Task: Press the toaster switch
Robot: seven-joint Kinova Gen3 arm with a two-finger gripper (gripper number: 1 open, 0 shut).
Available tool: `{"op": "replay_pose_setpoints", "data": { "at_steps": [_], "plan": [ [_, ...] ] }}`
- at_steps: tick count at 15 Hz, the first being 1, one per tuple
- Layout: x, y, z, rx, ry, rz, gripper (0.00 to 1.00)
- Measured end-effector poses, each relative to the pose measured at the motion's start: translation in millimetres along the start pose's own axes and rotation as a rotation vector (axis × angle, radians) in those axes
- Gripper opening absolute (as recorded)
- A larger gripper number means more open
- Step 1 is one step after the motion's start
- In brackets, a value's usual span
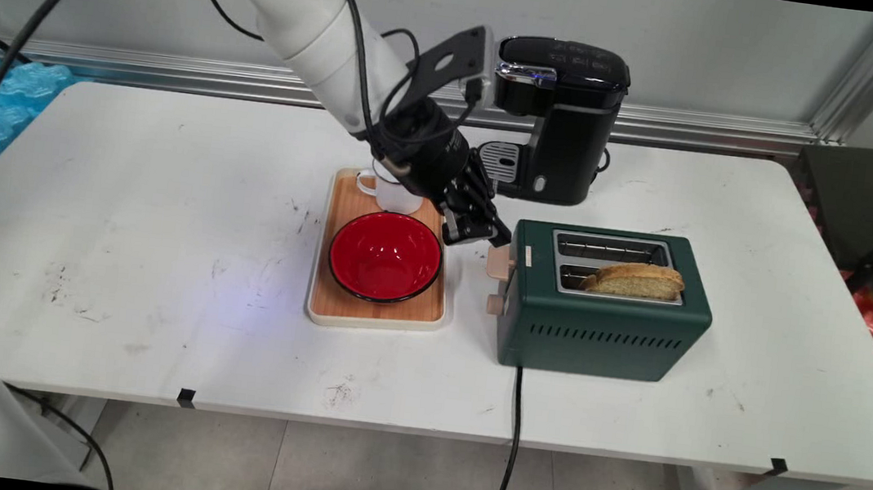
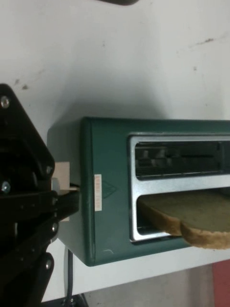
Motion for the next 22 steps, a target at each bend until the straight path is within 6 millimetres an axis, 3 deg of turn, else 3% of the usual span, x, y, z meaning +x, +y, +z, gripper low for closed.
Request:
{"op": "replay_pose_setpoints", "data": {
  "at_steps": [22],
  "plan": [
    [-18,5,33,-0.016,-0.03,-0.008,0.0]
  ]
}}
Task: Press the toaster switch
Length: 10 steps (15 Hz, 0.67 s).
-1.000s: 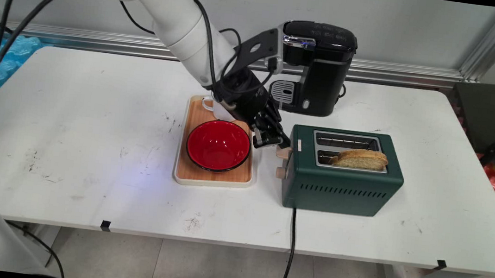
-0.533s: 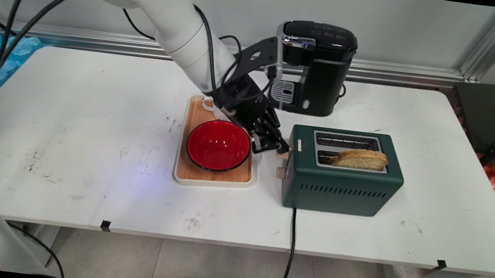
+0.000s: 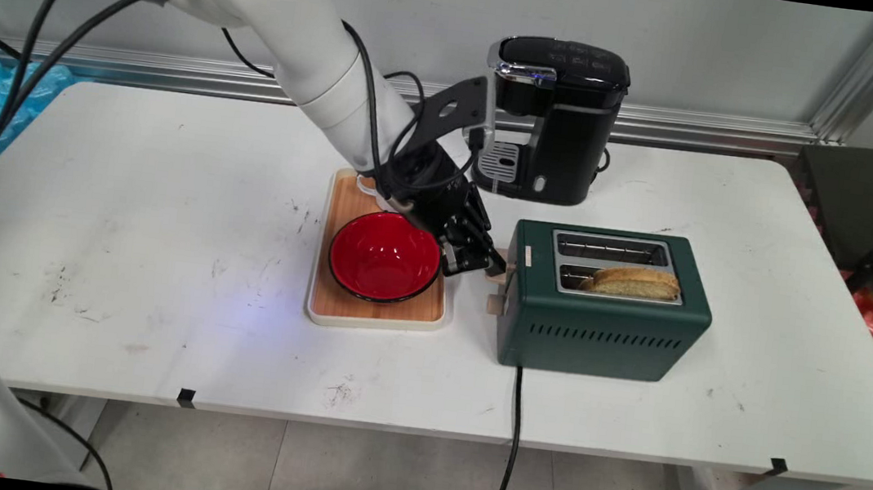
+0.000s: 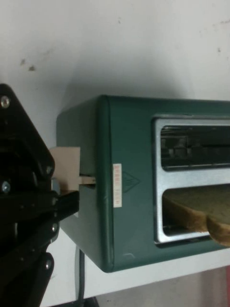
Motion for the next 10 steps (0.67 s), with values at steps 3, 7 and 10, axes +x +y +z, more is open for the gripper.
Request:
{"op": "replay_pose_setpoints", "data": {
  "at_steps": [3,7,10],
  "plan": [
    [-4,-1,4,0.0,-0.004,0.003,0.0],
    [-9,-3,10,0.0,-0.005,0.006,0.0],
    [-10,-6,15,0.002,0.002,0.004,0.0]
  ]
}}
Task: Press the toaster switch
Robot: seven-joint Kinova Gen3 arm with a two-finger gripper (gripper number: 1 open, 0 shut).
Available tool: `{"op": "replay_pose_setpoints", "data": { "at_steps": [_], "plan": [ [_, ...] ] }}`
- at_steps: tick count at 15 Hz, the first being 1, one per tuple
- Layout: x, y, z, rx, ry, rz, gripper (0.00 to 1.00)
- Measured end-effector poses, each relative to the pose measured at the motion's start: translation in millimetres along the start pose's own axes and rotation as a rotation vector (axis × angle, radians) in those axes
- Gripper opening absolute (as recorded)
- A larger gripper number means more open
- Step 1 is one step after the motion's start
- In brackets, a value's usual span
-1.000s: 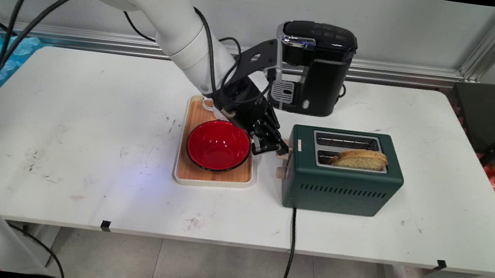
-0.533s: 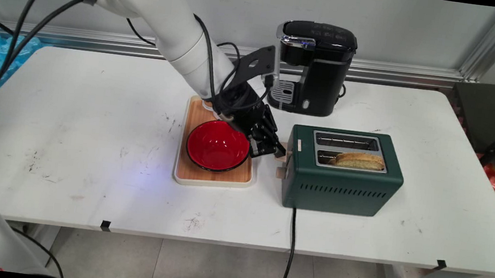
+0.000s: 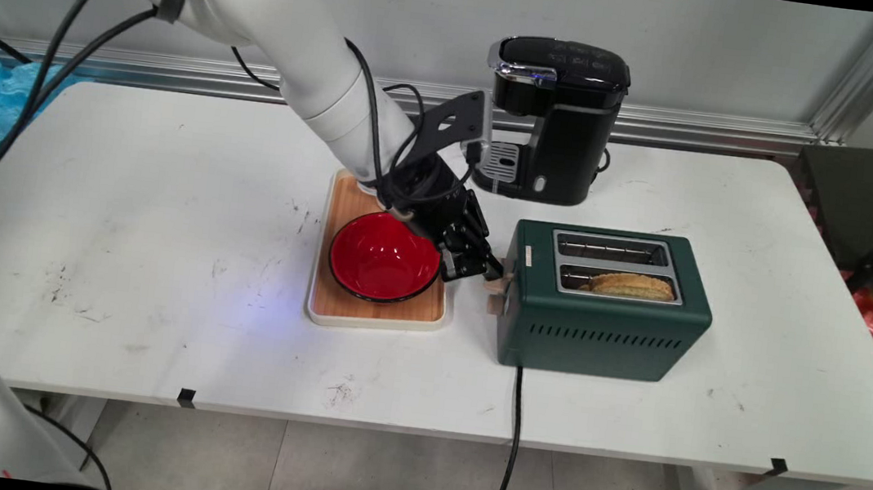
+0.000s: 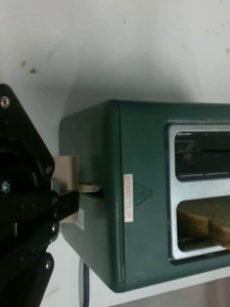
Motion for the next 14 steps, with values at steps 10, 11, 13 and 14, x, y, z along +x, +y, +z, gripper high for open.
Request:
{"op": "replay_pose_setpoints", "data": {
  "at_steps": [10,11,13,14],
  "plan": [
    [-10,-4,15,-0.006,0.009,-0.017,0.0],
    [-11,-4,16,-0.008,0.009,-0.019,0.0],
    [-14,-3,17,-0.011,0.008,-0.023,0.0],
    [-15,-4,17,-0.012,0.007,-0.026,0.0]
  ]
}}
